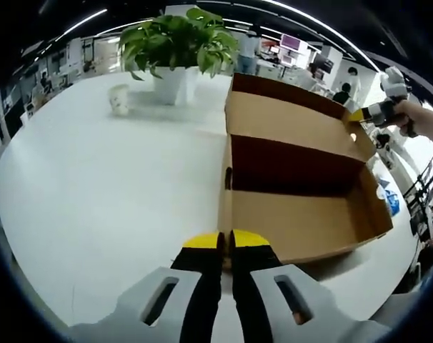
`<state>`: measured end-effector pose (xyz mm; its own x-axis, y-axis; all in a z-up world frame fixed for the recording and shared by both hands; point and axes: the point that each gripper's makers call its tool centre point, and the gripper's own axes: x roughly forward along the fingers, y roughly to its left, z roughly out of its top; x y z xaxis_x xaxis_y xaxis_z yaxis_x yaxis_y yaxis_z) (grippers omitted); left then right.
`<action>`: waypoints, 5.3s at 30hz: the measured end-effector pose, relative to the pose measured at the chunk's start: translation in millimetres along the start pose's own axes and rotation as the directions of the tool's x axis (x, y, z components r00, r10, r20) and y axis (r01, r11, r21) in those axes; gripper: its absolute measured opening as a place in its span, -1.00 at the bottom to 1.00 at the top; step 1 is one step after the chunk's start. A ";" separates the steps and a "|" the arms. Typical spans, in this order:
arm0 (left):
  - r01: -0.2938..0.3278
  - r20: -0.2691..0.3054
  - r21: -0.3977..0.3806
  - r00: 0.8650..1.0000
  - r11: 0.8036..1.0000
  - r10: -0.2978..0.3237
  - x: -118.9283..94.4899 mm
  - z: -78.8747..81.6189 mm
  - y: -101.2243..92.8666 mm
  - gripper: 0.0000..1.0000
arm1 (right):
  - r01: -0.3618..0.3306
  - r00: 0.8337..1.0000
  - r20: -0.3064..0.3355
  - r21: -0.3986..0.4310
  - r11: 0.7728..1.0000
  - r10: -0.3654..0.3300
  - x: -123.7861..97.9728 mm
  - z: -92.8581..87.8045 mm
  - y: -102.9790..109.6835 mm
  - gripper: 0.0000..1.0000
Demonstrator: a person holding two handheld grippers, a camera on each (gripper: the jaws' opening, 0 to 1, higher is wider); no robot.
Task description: Operate the shoe box by opening the lid, removing the specified soft item, and placing it in the target area until the item is outside and the box remains undamaged.
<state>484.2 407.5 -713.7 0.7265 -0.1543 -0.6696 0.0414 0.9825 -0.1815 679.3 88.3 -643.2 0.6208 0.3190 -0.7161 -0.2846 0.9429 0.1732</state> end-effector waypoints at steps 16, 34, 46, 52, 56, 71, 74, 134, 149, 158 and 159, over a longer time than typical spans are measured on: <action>0.008 0.001 0.000 1.000 1.000 -0.008 -0.1 -1.2 -3.6 -0.96 | -0.011 0.996 0.087 -0.061 0.998 0.016 -29.9 4.9 12.7 -1.00; 0.016 0.000 0.002 1.000 1.000 -0.016 1.1 -0.6 -3.1 -0.96 | -0.001 0.987 0.161 -0.097 0.995 0.017 -51.2 -1.3 22.7 -1.00; 0.022 -0.003 0.013 1.000 1.000 -0.022 2.0 -0.8 -2.1 -0.96 | 0.008 0.977 0.213 -0.151 0.988 0.024 -69.5 -11.4 31.9 -1.00; 0.025 -0.008 0.019 1.000 1.000 -0.025 1.0 -1.1 -2.8 -0.95 | 0.016 0.971 0.239 -0.167 0.986 0.025 -77.8 -17.1 36.4 -1.00; 0.029 -0.008 0.023 1.000 0.999 -0.029 0.5 -1.3 -3.3 -0.95 | 0.043 0.963 0.271 -0.194 0.980 0.011 -85.1 -22.7 40.7 -1.00; 0.043 -0.018 0.034 0.999 0.998 -0.042 0.2 -1.0 -3.4 -0.95 | 0.097 0.941 0.338 -0.255 0.962 -0.005 -102.3 -43.9 50.4 -1.00; 0.046 -0.019 0.038 0.999 0.998 -0.045 -0.2 -1.1 -3.7 -0.95 | 0.108 0.937 0.350 -0.260 0.960 -0.010 -105.4 -49.1 52.7 -1.00; 0.214 0.091 0.329 0.962 0.920 -0.256 -30.8 5.3 -27.3 -0.46 | 0.000 0.967 0.245 -0.261 0.965 0.066 -100.0 -195.4 81.3 -0.83; 0.203 0.055 0.316 0.971 0.927 -0.231 -29.8 -10.0 -22.6 -0.42 | -0.031 0.978 0.185 -0.344 0.938 0.101 -93.4 -219.0 87.9 -0.67; 0.206 0.044 0.335 0.971 0.919 -0.234 -30.1 -11.3 -24.1 -0.42 | -0.050 0.978 0.173 -0.362 0.931 0.120 -92.1 -220.5 89.6 -0.64; 0.205 0.047 0.342 0.971 0.917 -0.234 -30.3 -10.4 -24.3 -0.42 | -0.056 0.976 0.178 -0.362 0.930 0.128 -92.7 -219.1 91.2 -0.64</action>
<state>454.1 387.2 -696.5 0.7281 -0.3751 -0.5737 0.4211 0.9052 -0.0574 435.8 123.6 -709.1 0.6994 0.4491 -0.5560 -0.5642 0.8245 -0.0438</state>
